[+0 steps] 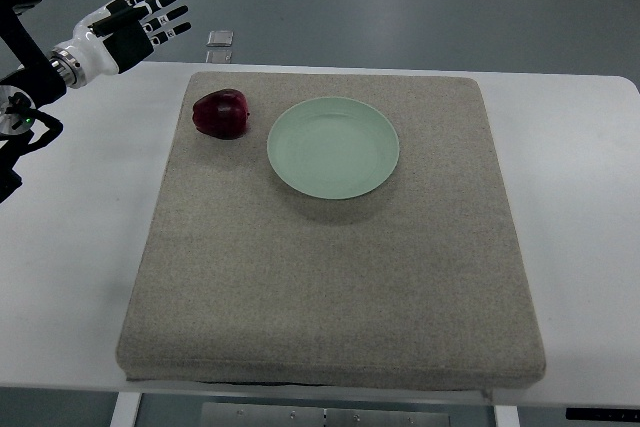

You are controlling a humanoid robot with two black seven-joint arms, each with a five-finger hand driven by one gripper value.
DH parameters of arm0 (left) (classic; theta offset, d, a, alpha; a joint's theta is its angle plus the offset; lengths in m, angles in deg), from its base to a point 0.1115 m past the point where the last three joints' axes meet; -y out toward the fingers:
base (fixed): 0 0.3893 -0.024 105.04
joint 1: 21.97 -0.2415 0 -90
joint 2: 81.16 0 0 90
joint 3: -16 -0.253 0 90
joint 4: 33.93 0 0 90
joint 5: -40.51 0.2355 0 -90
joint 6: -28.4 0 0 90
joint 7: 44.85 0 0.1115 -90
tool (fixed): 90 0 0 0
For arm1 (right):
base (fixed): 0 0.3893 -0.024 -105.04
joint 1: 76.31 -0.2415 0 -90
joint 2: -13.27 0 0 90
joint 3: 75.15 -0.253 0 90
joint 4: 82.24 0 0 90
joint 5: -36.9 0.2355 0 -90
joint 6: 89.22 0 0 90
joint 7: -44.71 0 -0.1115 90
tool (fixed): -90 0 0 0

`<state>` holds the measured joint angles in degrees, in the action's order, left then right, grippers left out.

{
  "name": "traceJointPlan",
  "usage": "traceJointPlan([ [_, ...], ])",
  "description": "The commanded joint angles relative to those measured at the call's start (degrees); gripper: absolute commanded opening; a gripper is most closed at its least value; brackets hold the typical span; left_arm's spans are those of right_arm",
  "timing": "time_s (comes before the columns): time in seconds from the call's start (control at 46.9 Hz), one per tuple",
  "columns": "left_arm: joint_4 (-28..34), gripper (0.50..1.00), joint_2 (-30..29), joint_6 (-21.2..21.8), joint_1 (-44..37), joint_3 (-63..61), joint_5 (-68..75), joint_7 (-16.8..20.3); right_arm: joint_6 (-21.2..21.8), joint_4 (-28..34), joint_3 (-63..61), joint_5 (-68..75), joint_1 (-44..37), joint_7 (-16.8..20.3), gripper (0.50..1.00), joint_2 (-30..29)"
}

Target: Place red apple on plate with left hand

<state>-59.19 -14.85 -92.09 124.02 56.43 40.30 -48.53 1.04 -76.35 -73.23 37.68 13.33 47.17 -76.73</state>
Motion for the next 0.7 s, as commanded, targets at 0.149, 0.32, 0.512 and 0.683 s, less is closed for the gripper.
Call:
traceJointPlan([
  [0.149,-7.6,0.996,-6.62,0.16,1.13,-0.09,22.33,7.19,0.0,0.0,-0.08,0.02,0.0,0.0,0.932,0.0],
  [0.32,-16.04,0.996,-11.73,0.78,0.87,-0.53,39.73,10.71,0.0,0.0,0.01,-0.07,0.0,0.0,0.932,0.0],
  [0.512,-19.12,0.996,-12.35,0.87,1.49,-4.31,58.98,14.4,0.0,0.0,0.01,0.02,0.0,-0.08,0.932,0.0],
  [0.683,-21.32,0.996,-12.0,3.94,1.84,-5.45,72.09,15.98,0.0,0.0,0.01,0.02,0.0,0.0,0.932,0.0],
])
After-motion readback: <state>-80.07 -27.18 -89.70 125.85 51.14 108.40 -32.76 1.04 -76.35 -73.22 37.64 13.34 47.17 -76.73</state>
